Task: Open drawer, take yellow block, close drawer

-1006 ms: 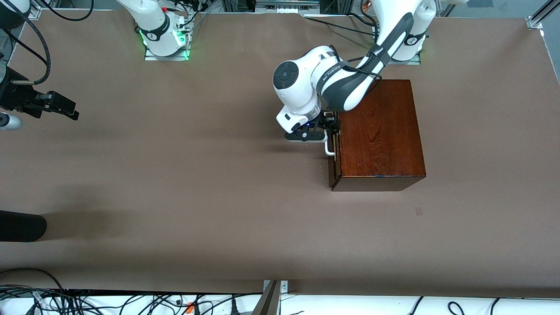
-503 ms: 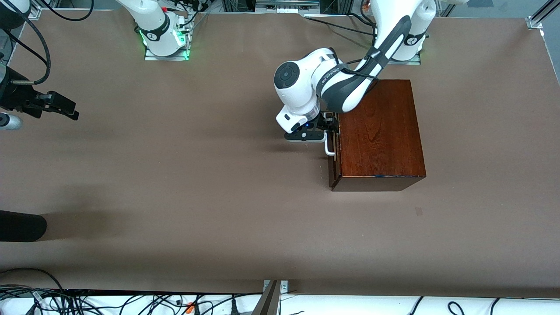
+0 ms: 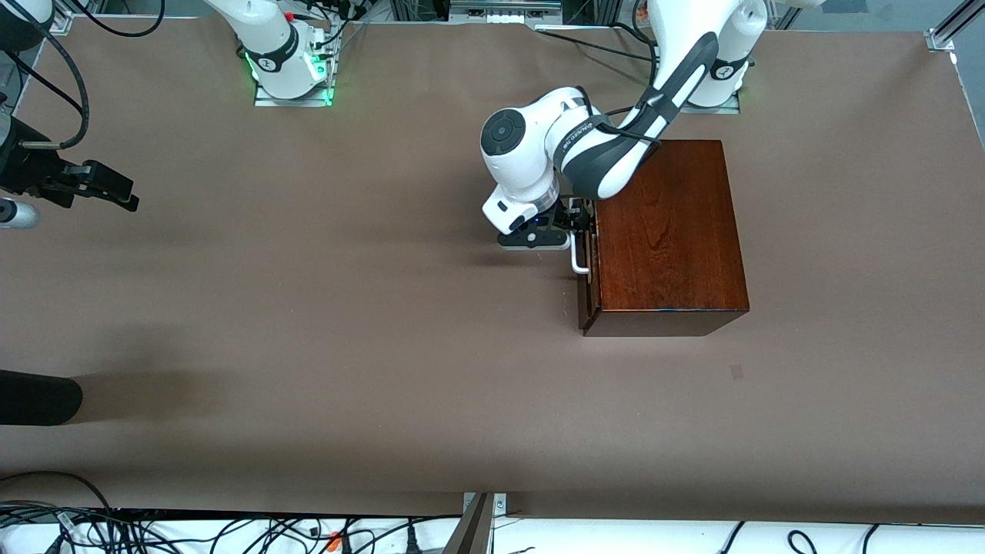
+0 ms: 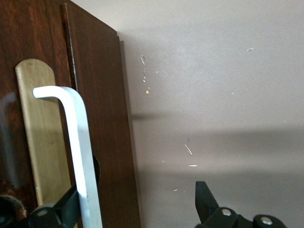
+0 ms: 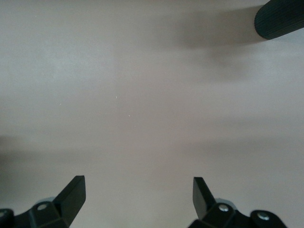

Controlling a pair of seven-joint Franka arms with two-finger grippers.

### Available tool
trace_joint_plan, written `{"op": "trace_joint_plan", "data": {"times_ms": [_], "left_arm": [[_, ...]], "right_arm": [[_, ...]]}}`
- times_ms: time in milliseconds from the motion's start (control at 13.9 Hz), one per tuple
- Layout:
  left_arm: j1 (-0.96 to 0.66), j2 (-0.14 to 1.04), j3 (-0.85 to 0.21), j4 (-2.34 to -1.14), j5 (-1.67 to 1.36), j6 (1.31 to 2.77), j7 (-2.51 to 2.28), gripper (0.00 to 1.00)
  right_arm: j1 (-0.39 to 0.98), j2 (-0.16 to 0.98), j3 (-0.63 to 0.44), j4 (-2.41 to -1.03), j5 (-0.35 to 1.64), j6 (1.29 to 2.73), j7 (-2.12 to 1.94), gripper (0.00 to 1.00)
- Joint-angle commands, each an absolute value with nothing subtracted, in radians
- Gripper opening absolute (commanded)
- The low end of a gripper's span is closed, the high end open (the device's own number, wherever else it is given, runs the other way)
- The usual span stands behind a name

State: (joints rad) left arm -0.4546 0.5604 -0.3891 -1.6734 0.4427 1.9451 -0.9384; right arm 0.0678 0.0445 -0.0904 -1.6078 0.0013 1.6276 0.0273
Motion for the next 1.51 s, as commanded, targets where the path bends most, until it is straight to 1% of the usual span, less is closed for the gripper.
{"op": "trace_joint_plan", "data": {"times_ms": [0, 359, 862, 1437], "left_arm": [[-0.48, 0.568, -0.388, -1.661, 0.453, 1.979, -0.974, 1.0], [-0.482, 0.604, -0.388, -1.603, 0.403, 2.028, -0.982, 1.0], [-0.517, 0.673, -0.388, -1.505, 0.402, 2.033, -1.02, 1.0], [-0.517, 0.673, -0.388, -1.487, 0.356, 2.033, -1.023, 1.0]], "right_arm": [[0.06, 0.048, -0.083, -1.597, 0.008, 1.618, 0.017, 1.0], [0.06, 0.048, -0.083, -1.597, 0.008, 1.618, 0.017, 1.0], [0.06, 0.048, -0.083, -1.597, 0.008, 1.618, 0.017, 1.0], [0.06, 0.048, -0.083, -1.597, 0.008, 1.618, 0.017, 1.0]]}}
